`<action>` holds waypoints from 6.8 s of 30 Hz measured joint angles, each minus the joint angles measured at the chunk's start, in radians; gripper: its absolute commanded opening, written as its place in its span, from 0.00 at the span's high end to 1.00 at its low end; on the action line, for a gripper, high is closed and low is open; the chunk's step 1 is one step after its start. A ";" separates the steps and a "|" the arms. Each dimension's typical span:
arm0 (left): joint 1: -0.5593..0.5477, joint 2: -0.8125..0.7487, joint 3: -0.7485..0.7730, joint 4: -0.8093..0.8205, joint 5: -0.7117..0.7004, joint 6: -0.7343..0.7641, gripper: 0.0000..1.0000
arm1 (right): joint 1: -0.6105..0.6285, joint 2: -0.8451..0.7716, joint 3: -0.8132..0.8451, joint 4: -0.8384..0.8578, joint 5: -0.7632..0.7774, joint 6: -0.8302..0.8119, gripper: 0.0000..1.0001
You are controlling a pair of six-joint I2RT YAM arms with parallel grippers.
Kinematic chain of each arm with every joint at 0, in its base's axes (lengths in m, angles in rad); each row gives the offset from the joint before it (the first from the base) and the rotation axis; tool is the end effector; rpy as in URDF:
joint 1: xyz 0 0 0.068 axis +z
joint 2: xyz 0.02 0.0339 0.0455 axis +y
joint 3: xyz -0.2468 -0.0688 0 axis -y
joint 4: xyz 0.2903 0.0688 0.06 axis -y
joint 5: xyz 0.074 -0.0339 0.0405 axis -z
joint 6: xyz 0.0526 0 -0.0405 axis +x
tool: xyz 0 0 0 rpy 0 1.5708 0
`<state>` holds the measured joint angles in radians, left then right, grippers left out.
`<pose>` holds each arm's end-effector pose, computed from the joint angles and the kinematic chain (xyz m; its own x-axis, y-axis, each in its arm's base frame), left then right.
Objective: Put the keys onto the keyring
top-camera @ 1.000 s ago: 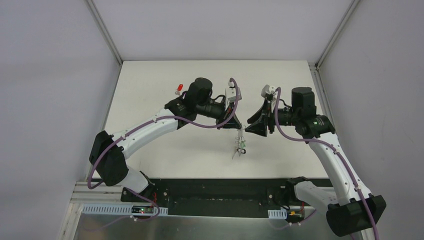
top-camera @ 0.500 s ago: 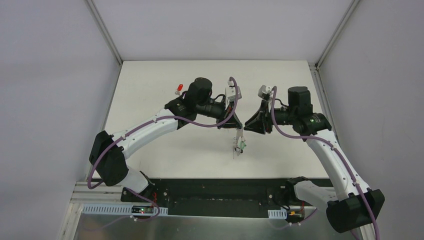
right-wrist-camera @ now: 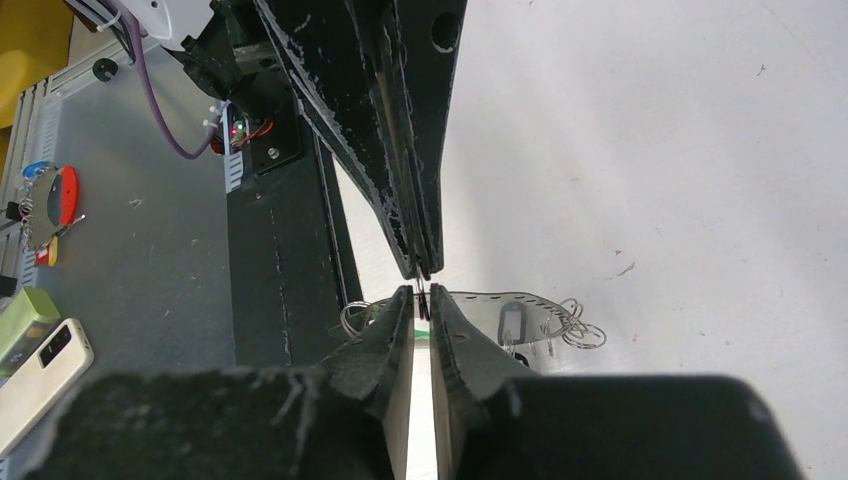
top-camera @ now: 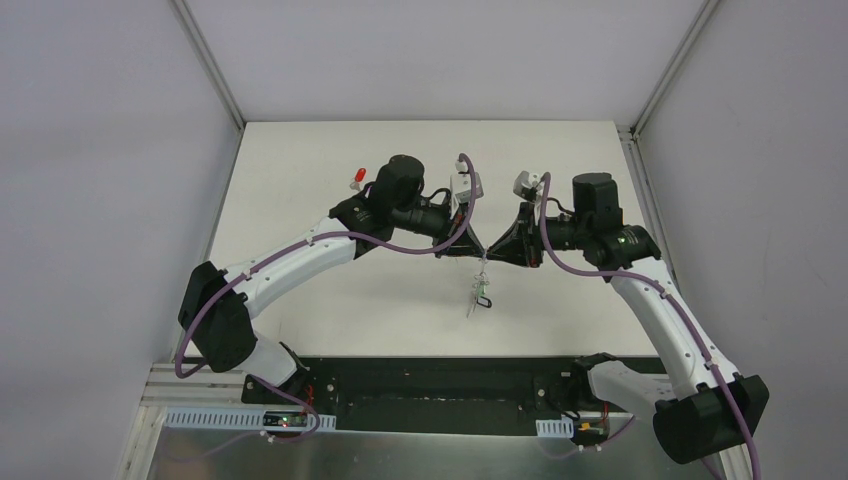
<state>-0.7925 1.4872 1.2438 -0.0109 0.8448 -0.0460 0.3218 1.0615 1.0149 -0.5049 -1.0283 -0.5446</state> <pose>0.2535 -0.3132 0.3203 -0.2215 0.1812 -0.9582 0.9717 -0.0410 -0.2324 0.2501 0.1309 0.3224 0.0179 -0.2760 -0.9610 -0.9891 0.1357 -0.0574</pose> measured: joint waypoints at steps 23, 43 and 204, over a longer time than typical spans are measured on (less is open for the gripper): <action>0.000 0.000 0.000 0.000 0.001 0.000 1.00 | 0.010 0.013 0.002 0.000 0.002 0.000 0.90; 0.000 0.000 -0.002 0.000 0.000 0.005 1.00 | 0.010 0.011 0.002 -0.006 0.004 -0.019 1.00; 0.676 0.912 0.802 -0.493 -0.515 -0.516 0.31 | -0.238 0.010 -0.179 -0.038 -0.052 -0.159 1.00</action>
<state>-0.1169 2.3997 2.0457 -0.5037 0.3294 -0.5621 0.0834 1.0710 0.8356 -0.5430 -1.0805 -0.7040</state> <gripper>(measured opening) 0.687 0.007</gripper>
